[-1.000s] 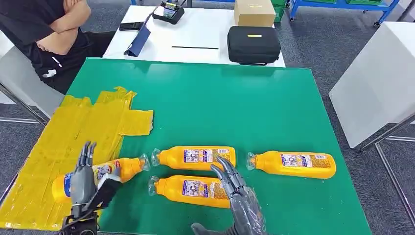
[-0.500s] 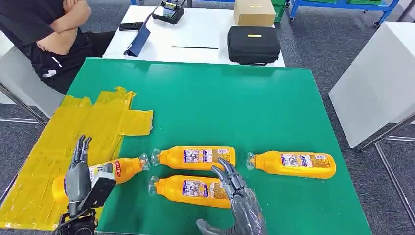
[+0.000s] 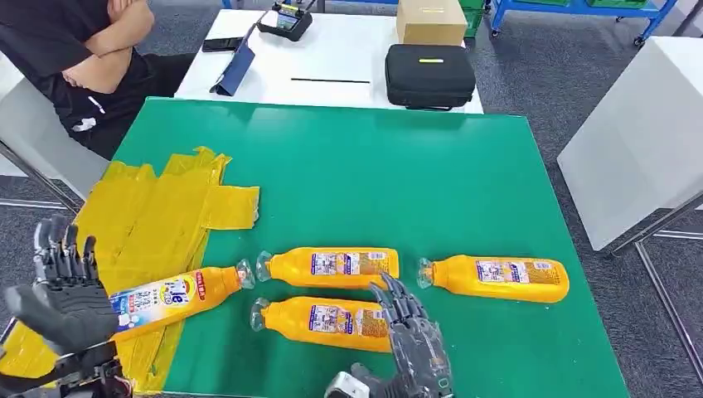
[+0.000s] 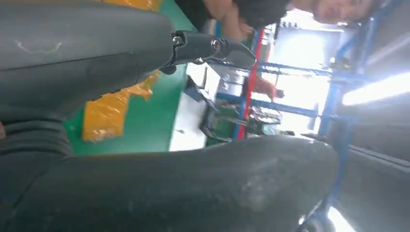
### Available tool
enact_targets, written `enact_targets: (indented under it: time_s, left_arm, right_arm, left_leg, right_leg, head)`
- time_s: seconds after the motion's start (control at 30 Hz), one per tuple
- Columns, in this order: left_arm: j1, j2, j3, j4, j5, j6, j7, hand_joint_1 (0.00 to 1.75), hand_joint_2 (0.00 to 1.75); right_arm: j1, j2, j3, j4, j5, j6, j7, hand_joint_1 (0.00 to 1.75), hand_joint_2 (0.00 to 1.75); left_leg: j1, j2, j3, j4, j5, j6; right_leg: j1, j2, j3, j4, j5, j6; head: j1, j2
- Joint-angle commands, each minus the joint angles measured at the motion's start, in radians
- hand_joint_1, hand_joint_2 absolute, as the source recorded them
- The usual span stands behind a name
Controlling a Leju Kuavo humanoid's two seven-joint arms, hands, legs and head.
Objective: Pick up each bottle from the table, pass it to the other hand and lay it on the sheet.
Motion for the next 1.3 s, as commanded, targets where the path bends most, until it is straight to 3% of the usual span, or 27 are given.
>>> enact_targets:
  time_s: [0.03,0.5,0.63,0.73,0.93,1.3]
  left_arm:
    - [-0.065,-0.053,0.041,0.056,-0.011,-0.027,0.015,0.00,0.00]
    - [-0.069,-0.050,0.028,0.063,-0.007,-0.054,0.034,0.00,0.00]
    - [-0.124,-0.076,-0.001,0.091,-0.029,-0.075,0.058,0.00,0.00]
    - [-0.156,-0.083,-0.012,0.109,-0.034,-0.080,0.073,0.00,0.00]
    - [-0.191,-0.087,-0.018,0.133,-0.038,-0.087,0.092,0.00,0.00]
    - [-0.151,-0.081,0.014,0.138,-0.023,-0.102,0.078,0.00,0.00]
  right_arm:
    - [-0.111,0.126,0.087,0.260,0.011,0.041,-0.019,0.00,1.75]
    - [-0.128,0.122,0.097,0.267,0.055,0.105,-0.002,0.00,1.75]
    - [-0.182,0.105,0.040,0.353,0.037,0.151,-0.105,0.00,1.75]
    - [-0.179,0.121,0.029,0.384,0.050,0.172,-0.114,0.00,1.75]
    - [-0.160,0.104,0.043,0.428,0.077,0.237,-0.052,0.00,1.75]
    - [-0.096,0.098,0.104,0.335,0.179,0.272,0.207,0.00,1.75]
  left_leg:
    - [0.001,0.001,0.005,-0.002,0.000,-0.002]
    - [0.000,0.000,0.006,-0.002,0.000,-0.002]
    - [0.000,-0.001,0.004,-0.002,0.001,-0.001]
    - [0.000,-0.002,0.003,-0.002,0.002,-0.001]
    - [0.000,-0.002,0.005,-0.002,0.001,-0.001]
    - [0.000,-0.001,0.005,-0.002,0.000,-0.001]
  right_leg:
    - [0.001,-0.001,0.005,-0.002,0.000,-0.002]
    - [0.000,-0.002,0.005,-0.001,-0.001,-0.002]
    - [0.000,-0.002,0.004,-0.002,0.001,-0.002]
    - [0.000,-0.003,0.004,-0.002,0.001,-0.001]
    - [0.000,-0.003,0.005,-0.002,0.001,-0.002]
    - [0.000,-0.003,0.005,-0.001,0.000,-0.003]
  head:
    - [0.000,0.000]
    - [0.000,0.000]
    - [0.000,0.000]
    - [0.000,0.000]
    - [0.000,0.000]
    - [0.000,0.000]
